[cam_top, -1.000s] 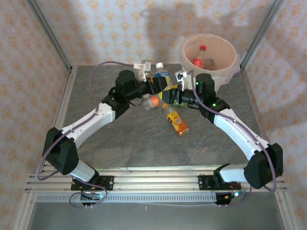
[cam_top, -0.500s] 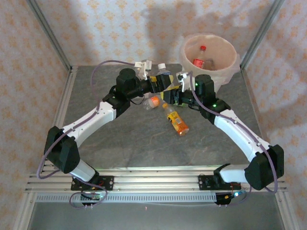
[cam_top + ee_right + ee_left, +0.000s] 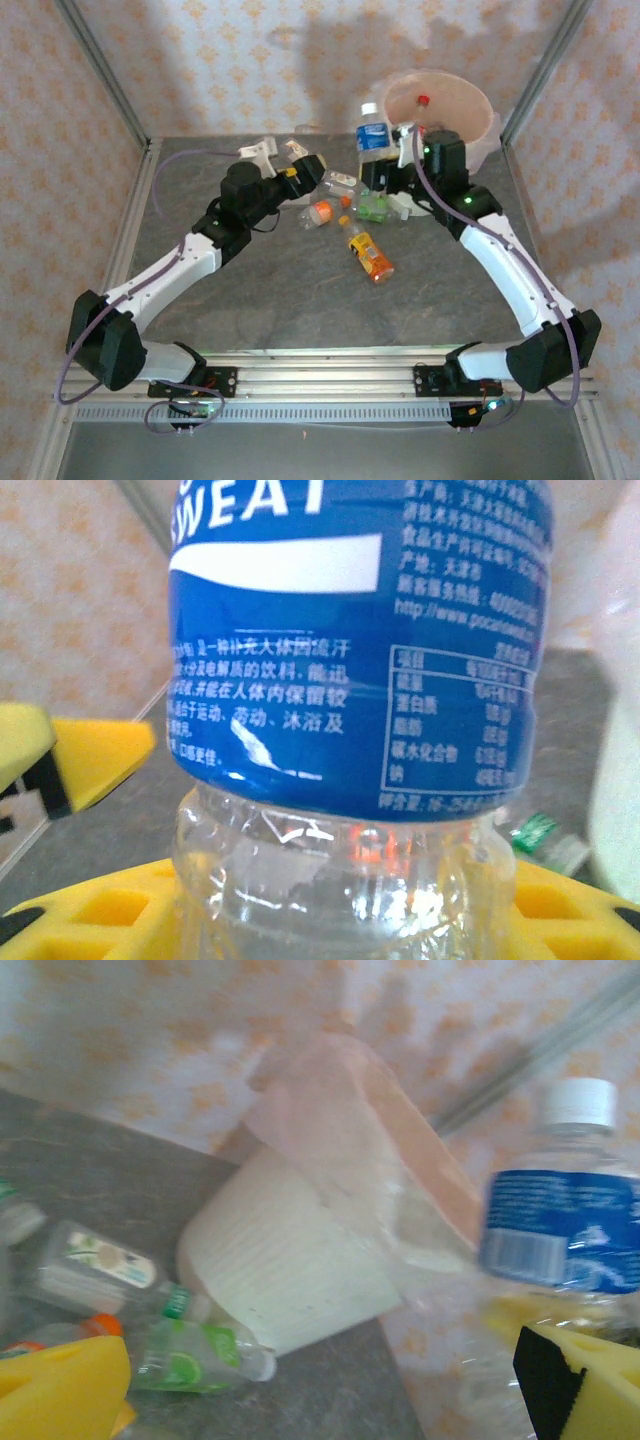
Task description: Put the plastic bottles in the bin
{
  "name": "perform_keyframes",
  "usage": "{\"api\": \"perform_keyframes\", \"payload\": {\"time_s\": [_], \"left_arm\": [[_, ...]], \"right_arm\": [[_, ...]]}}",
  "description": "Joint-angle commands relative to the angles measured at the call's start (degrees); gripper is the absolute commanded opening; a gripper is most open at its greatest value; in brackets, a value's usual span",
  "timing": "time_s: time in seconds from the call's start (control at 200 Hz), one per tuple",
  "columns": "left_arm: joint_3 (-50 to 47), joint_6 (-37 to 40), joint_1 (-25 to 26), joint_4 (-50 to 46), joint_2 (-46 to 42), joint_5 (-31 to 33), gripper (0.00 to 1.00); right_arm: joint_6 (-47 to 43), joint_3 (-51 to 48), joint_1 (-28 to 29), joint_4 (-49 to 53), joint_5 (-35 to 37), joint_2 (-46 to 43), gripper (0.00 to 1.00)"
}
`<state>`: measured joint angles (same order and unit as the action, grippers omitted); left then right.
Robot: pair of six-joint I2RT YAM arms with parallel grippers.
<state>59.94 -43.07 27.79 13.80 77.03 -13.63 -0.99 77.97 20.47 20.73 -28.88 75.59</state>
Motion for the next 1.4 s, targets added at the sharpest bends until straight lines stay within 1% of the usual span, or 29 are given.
{"api": "perform_keyframes", "payload": {"time_s": [0.0,0.115,0.33,0.455,0.585,0.701,0.876,0.971,1.066,1.236,1.301,1.356,1.396], "left_arm": [[-2.52,-2.8,-1.23,0.25,-2.12,5.8,1.0],[-4.46,-3.86,-1.58,-1.31,-2.59,7.63,1.0],[-3.81,-4.74,-1.57,-9.08,-2.13,11.61,1.0],[-3.86,-4.57,-1.61,-11.6,-2.51,12.9,1.0],[-4.27,-4.07,-1.64,-13.77,-3.41,14.21,1.0],[-4.32,-3.52,-1.62,-15.55,-4.1,14.92,1.0],[-4.48,-3.16,-1.6,-16.62,-4.68,15.56,1.0],[-4.66,-3.12,-1.62,-17.03,-4.68,15.74,1.0],[-4.75,-3.3,-1.62,-17.65,-4.72,16.07,1.0],[-4.66,-2.9,-1.62,-18.68,-5.2,16.52,1.0],[-4.66,-2.89,-1.61,-18.99,-5.3,16.78,1.0],[-4.71,-3.07,-1.67,-19.08,-5.16,16.79,1.0],[-4.75,-3.23,-1.62,-19.03,-5.07,16.66,1.0]], "right_arm": [[-2.41,4.44,-2.2,3.12,2.41,0.94,0.44],[-4.52,8.52,-4.25,5.03,4.41,2.26,0.44],[-4.33,16.06,-10.64,7.23,8.63,6.61,0.44],[-6.38,21.33,-14.07,10.51,12.16,10.7,0.45],[-10.3,26.43,-16.34,15.06,14.51,14.67,0.45],[-13.65,32.18,-17.54,20.26,19.11,18.79,0.47],[-17.85,39.37,-18.57,24.41,29.9,24.86,0.48],[-19.56,44.0,-18.85,27.93,33.66,28.73,0.5],[-20.72,47.08,-18.9,30.35,35.21,31.88,0.53],[-22.32,49.08,-18.95,29.39,40.25,34.73,0.59],[-22.52,50.58,-18.97,29.98,41.39,35.99,0.64],[-22.49,51.87,-18.93,30.62,41.92,36.7,0.72],[-22.44,52.65,-18.92,31.17,41.95,37.08,0.76]]}}
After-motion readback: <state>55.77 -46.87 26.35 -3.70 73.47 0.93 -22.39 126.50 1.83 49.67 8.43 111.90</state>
